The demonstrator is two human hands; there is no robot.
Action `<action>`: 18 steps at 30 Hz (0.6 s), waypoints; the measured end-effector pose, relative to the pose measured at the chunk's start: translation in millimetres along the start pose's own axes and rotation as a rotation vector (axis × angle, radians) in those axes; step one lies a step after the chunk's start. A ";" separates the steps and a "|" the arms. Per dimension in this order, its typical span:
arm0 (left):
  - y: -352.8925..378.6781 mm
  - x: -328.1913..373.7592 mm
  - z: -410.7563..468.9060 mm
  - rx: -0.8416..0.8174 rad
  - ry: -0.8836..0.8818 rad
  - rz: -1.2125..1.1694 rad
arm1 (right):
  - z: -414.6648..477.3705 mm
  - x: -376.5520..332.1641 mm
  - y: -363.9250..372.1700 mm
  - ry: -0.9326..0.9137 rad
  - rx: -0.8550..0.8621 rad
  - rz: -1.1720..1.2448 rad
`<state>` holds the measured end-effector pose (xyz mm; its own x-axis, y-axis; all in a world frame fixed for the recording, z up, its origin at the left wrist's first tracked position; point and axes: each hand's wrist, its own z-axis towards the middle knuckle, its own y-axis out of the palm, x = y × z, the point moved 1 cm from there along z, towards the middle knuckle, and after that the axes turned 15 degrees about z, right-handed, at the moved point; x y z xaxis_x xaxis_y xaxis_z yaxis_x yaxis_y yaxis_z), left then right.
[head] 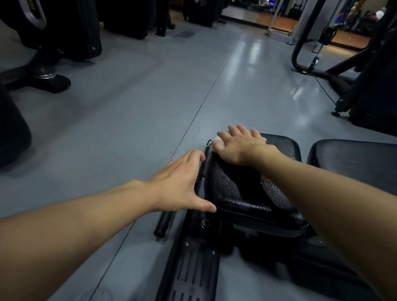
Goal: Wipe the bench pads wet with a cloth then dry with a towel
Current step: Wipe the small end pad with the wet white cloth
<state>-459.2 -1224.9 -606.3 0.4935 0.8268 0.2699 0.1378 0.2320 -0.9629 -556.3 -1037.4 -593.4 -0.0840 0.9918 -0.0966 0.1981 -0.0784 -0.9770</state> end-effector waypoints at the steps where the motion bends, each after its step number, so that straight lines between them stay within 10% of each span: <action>1: -0.4 0.3 0.3 0.001 0.001 0.005 | -8.1 -2.3 2.2 -0.010 0.003 0.003; 9: -2.1 2.1 -1.4 0.009 0.005 -0.009 | -139.1 -18.2 15.9 -0.285 -0.023 -0.085; 18: -8.1 11.6 -1.0 -0.021 0.085 0.062 | -9.0 5.5 -4.5 -0.054 -0.006 0.062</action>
<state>-453.7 -1217.7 -595.4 0.5722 0.7928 0.2099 0.1221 0.1707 -0.9777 -548.9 -1030.7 -587.9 -0.1243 0.9781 -0.1668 0.2099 -0.1383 -0.9679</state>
